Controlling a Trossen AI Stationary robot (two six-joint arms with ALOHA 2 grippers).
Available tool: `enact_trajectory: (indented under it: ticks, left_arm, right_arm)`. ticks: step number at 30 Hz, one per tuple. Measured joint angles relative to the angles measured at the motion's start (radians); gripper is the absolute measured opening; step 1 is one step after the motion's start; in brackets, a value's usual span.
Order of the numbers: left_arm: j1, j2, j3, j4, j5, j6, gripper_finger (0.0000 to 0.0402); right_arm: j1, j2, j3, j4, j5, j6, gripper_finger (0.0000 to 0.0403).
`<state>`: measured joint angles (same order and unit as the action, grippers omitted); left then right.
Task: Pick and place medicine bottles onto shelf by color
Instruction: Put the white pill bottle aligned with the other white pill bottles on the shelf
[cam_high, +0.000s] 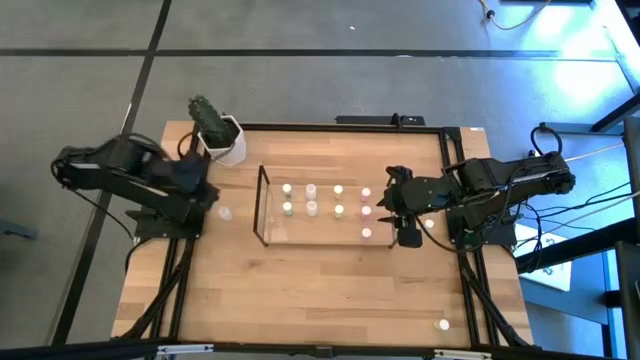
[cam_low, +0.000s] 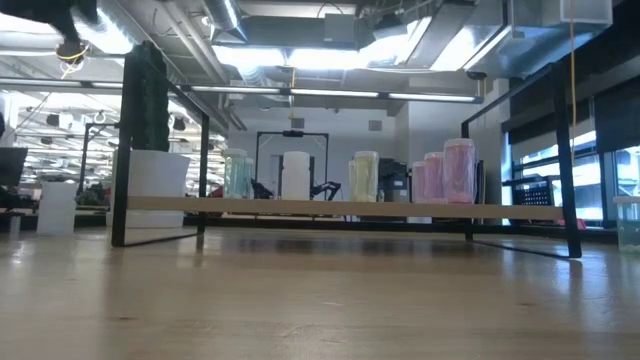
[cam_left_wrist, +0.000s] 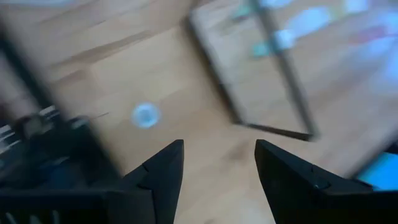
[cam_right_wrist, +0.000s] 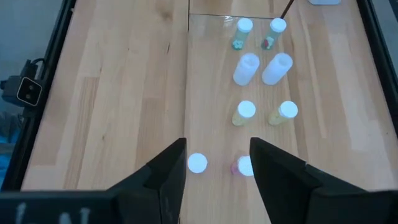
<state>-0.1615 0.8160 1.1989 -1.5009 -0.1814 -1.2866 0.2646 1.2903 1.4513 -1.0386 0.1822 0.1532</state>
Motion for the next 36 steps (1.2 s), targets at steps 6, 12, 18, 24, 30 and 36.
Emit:
enact_trajectory:
  ticks: [6,12,18,24,30,36]
  left_arm:
    - [-0.018,-0.052,-0.016,0.190,0.000,0.150,0.0191]
    - [-0.018,0.052,-0.019,0.182,0.041,0.316,0.0191]
    - [-0.001,0.162,-0.019,0.128,0.045,0.289,0.0191]
    - [0.060,0.216,-0.019,0.007,0.042,0.190,0.0191]
    - [0.137,0.218,-0.019,-0.014,0.042,0.175,0.0191]
    - [0.177,0.218,-0.019,-0.012,0.056,0.350,0.0191]
  right_arm:
    - [0.000,0.000,0.000,0.000,0.000,-0.019,0.0178]
    - [0.000,0.000,-0.001,0.000,0.000,-0.079,0.0178]
    - [0.000,0.000,-0.001,0.003,-0.076,-0.052,0.0178]
    - [-0.001,0.000,-0.001,0.051,-0.078,0.007,0.0178]
    - [-0.001,0.000,-0.001,0.166,-0.055,0.052,0.0178]
    - [-0.001,0.000,-0.001,0.218,-0.044,0.044,0.0178]
